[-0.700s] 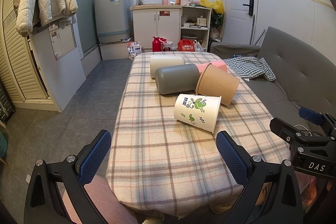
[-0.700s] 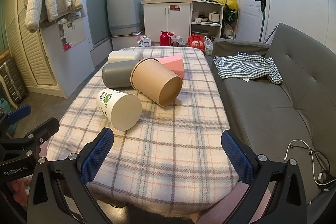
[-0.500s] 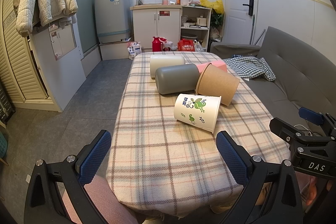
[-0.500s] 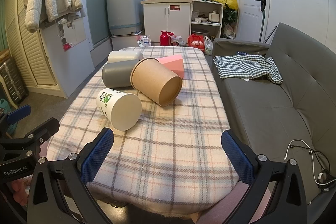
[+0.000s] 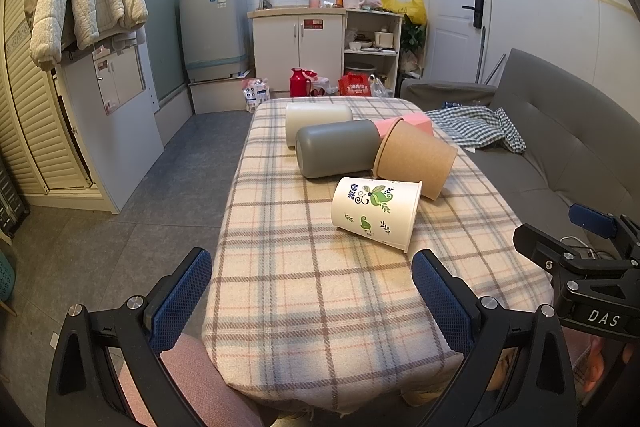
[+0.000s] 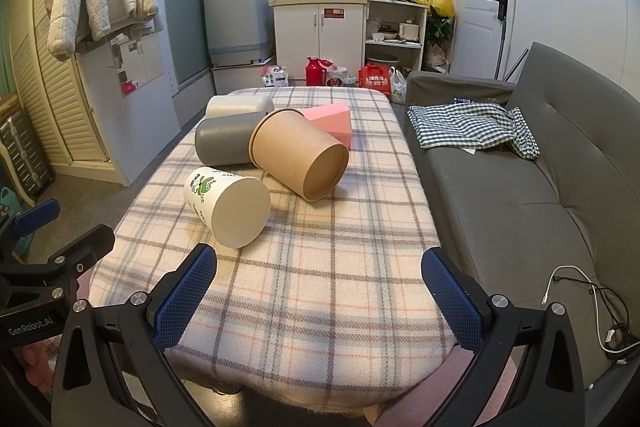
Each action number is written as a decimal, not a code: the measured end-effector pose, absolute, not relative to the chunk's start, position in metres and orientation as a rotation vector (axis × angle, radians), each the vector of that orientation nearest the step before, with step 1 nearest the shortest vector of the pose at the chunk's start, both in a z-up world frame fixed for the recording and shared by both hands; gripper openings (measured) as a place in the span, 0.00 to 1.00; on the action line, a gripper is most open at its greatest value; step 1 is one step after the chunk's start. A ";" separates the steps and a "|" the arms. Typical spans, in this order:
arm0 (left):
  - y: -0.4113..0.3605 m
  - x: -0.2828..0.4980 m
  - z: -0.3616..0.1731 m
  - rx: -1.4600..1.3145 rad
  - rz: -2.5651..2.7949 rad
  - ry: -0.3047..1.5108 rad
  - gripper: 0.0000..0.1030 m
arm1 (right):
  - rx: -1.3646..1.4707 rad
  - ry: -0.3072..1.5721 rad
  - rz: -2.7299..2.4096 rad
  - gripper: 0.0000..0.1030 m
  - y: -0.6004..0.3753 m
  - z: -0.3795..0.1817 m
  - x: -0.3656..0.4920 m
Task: Flip cup upside down
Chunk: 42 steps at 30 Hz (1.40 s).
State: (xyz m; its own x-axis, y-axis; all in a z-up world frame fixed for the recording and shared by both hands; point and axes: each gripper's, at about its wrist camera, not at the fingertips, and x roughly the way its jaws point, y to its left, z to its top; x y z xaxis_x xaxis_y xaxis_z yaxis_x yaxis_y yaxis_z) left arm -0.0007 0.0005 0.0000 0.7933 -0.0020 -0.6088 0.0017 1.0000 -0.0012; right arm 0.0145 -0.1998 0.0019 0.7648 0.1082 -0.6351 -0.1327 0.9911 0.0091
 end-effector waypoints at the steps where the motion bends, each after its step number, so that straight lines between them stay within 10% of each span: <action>1: 0.001 -0.001 0.000 -0.001 -0.002 0.654 1.00 | -0.037 0.688 0.132 1.00 -0.200 0.002 0.015; 24: 0.021 0.009 0.014 -0.028 0.054 0.709 1.00 | -0.101 0.703 0.249 1.00 -0.183 0.022 0.031; 42: 0.089 0.121 -0.017 -0.100 0.160 0.841 1.00 | -0.883 0.789 0.719 1.00 -0.045 0.031 0.202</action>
